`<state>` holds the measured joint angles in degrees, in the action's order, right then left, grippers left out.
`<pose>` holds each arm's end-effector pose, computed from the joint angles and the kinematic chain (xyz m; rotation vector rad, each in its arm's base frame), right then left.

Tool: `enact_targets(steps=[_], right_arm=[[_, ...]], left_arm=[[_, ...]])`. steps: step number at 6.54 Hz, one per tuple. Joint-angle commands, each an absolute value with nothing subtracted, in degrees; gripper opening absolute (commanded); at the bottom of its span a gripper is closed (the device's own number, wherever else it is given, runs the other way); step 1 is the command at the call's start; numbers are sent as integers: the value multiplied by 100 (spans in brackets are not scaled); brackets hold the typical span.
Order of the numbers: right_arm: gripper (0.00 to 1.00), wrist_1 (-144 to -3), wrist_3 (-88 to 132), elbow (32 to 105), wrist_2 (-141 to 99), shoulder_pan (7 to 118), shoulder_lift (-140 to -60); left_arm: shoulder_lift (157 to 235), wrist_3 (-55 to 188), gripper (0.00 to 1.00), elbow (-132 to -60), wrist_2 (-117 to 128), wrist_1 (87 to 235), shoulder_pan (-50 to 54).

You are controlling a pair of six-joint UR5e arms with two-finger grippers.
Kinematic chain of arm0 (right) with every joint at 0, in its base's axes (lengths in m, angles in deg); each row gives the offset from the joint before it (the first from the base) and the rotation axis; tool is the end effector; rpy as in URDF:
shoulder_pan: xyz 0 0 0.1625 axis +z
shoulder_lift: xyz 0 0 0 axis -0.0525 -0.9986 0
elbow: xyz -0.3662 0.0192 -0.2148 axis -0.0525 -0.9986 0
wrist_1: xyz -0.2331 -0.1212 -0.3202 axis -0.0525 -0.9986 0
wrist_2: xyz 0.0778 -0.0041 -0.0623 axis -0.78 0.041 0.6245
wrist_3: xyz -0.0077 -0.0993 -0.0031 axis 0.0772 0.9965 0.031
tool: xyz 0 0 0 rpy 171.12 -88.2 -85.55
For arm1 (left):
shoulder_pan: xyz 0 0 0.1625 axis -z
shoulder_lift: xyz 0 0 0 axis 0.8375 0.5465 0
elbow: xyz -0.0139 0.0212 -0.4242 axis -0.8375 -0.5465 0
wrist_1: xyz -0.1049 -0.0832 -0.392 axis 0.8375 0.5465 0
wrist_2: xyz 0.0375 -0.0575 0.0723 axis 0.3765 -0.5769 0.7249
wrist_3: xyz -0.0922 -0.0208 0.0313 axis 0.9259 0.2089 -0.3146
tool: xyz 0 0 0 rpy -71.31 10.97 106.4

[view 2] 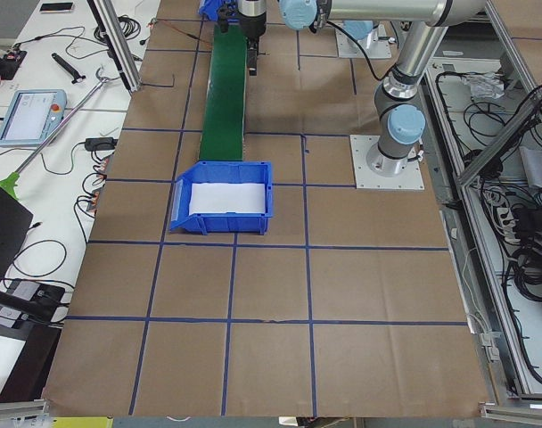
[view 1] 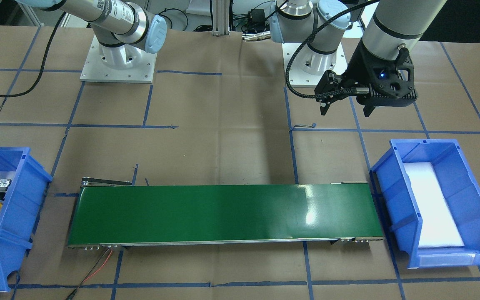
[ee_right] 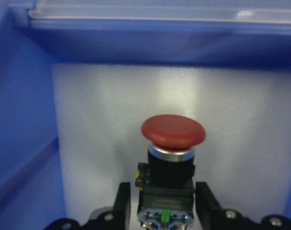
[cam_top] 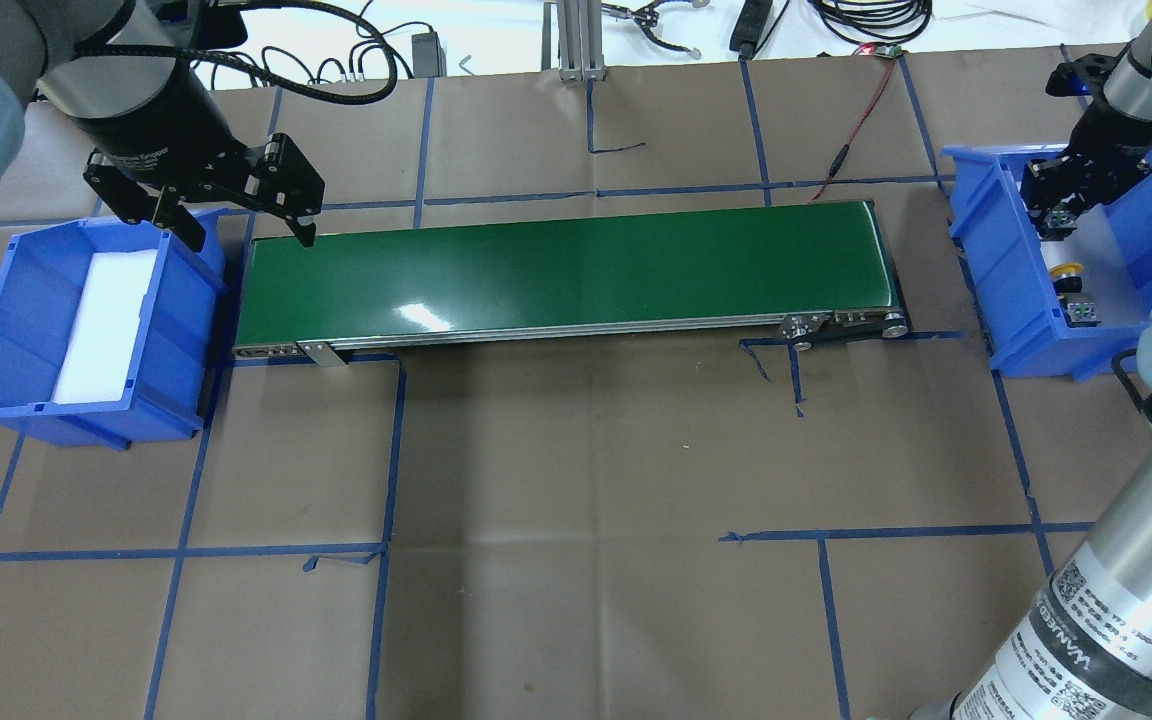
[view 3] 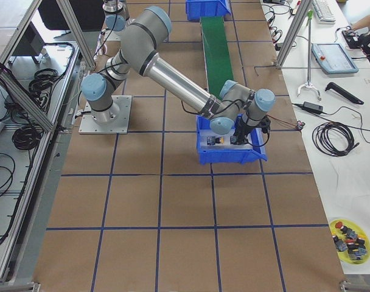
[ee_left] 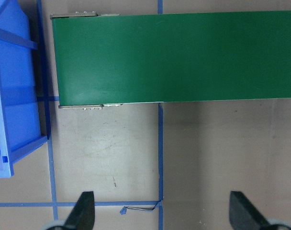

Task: Transport two buttons from left to right
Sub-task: 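Lower the red button into the bin and open the right gripper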

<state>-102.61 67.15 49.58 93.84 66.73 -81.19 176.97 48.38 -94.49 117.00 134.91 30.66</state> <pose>-0.1997 -0.6996 0.2267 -0.0698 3.1016 0.1913 -0.1123 -0.5002 0.4904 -0.0254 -3.1386 0.0026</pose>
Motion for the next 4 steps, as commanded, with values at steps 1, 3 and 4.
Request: enact_targets(steps=[1, 3, 4], right_arm=[[94, -10262, 6713, 4953, 9386, 6673, -8133], [96, -10253, 6695, 4858, 9377, 6690, -8395], [99, -10218, 6713, 4761, 9386, 6690, -8640]], left_arm=[[17702, 4835, 100, -9453, 11700, 13483, 3067], [17702, 4835, 100, -9453, 11700, 13482, 3067], [17702, 4835, 100, -9453, 11700, 13482, 3067]])
